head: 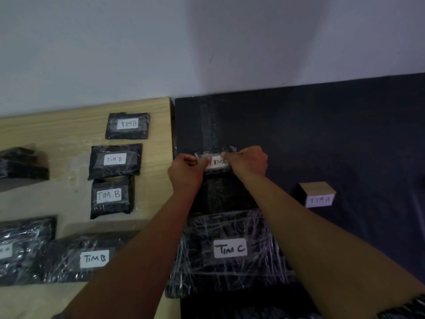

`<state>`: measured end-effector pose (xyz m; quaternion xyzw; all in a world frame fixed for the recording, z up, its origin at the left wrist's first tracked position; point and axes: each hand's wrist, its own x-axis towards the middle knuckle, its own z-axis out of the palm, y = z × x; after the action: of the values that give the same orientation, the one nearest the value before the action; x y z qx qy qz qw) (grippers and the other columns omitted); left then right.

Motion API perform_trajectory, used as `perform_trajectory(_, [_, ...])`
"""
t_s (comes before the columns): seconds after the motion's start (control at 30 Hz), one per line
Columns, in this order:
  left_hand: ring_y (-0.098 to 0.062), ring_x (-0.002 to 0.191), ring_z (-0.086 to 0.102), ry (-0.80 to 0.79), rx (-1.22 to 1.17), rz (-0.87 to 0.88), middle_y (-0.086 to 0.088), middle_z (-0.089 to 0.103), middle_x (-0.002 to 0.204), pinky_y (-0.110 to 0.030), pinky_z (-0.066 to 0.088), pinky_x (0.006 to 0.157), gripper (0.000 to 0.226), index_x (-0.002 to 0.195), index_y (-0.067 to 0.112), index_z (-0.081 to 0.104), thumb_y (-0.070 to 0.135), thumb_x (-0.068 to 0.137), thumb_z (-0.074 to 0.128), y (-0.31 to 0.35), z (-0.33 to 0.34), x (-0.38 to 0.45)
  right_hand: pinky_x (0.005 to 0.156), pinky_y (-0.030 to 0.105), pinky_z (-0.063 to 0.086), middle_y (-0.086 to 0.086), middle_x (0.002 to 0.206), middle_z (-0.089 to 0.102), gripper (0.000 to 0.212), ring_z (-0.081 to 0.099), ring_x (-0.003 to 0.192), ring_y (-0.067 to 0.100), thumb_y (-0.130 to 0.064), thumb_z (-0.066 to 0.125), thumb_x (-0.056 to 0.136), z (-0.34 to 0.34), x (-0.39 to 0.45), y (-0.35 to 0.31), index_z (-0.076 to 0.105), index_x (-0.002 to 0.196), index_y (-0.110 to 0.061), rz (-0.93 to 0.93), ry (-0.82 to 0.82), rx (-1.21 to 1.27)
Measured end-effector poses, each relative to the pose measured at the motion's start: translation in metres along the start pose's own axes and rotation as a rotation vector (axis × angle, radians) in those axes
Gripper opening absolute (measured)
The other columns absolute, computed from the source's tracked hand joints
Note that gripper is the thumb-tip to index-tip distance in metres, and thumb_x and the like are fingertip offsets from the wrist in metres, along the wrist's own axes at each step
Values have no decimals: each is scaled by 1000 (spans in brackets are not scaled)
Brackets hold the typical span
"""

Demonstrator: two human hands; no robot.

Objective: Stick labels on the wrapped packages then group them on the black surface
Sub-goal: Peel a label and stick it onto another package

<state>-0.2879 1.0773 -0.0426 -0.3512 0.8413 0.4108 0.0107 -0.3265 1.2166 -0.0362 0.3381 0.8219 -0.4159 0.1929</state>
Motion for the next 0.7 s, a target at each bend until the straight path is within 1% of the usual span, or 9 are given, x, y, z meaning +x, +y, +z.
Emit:
perform_trajectory(0.07, [-12, 70, 60, 24, 3, -55, 4, 64, 73, -25, 46, 68, 42, 79, 17, 62, 46, 63, 88, 7, 2, -3, 75, 31, 58, 9, 101, 72, 50, 70, 94, 26, -48, 88, 63, 1, -3, -3, 76, 99, -15, 5, -4, -38])
perform_trajectory(0.17, [-15, 72, 62, 20, 30, -83, 3, 65, 74, -28, 49, 71, 42, 79, 16, 64, 43, 60, 90, 7, 6, -1, 75, 30, 58, 8, 100, 73, 46, 70, 93, 25, -44, 90, 64, 4, -3, -1, 77, 98, -16, 6, -3, -51])
perform_trajectory(0.27, [-15, 73, 65, 8, -2, -87, 2, 69, 75, -26, 51, 73, 32, 78, 17, 69, 38, 64, 89, 3, 4, 3, 78, 30, 59, 4, 89, 76, 31, 71, 86, 19, -39, 91, 67, 4, 2, 6, 80, 88, -18, 6, -9, 32])
perform_trajectory(0.33, [-13, 73, 67, -10, -58, -100, 3, 70, 75, -26, 54, 75, 25, 78, 18, 72, 35, 68, 88, -3, 3, 6, 81, 32, 60, 3, 87, 76, 25, 71, 83, 18, -33, 91, 69, 2, 7, 10, 80, 86, -18, 30, -24, 94])
perform_trajectory(0.43, [-15, 76, 70, -65, -198, -154, 2, 74, 77, -32, 59, 79, 13, 78, 20, 76, 28, 73, 84, -14, 2, 8, 78, 34, 62, 5, 84, 76, 18, 71, 78, 18, -28, 91, 69, 2, 12, 15, 80, 81, -18, 79, -60, 183])
perform_trajectory(0.5, [-19, 80, 72, -129, -333, -217, -5, 75, 82, -34, 61, 77, 6, 78, 17, 76, 20, 77, 81, -17, 0, 9, 78, 36, 62, 5, 82, 75, 12, 72, 78, 20, -23, 90, 71, 2, 14, 18, 78, 72, -20, 99, -80, 235])
perform_trajectory(0.6, [-23, 88, 71, -178, -428, -248, -9, 73, 86, -24, 59, 71, 4, 82, 12, 72, 9, 84, 74, -15, -5, 8, 79, 36, 62, 5, 81, 75, 15, 72, 80, 21, -20, 87, 74, 2, 17, 19, 76, 64, -22, 100, -97, 246])
perform_trajectory(0.63, [-24, 90, 71, -184, -425, -242, -8, 73, 85, -24, 59, 72, 6, 82, 13, 72, 9, 86, 73, -16, -6, 8, 79, 37, 62, 5, 81, 75, 15, 71, 80, 21, -19, 86, 75, 2, 18, 20, 76, 64, -22, 89, -97, 241])
perform_trajectory(0.7, [-25, 90, 72, -185, -397, -209, -6, 73, 84, -33, 60, 79, 10, 79, 17, 73, 10, 86, 72, -18, -7, 7, 81, 37, 61, 5, 82, 75, 16, 71, 82, 21, -17, 83, 77, 0, 18, 21, 76, 64, -23, 44, -109, 215])
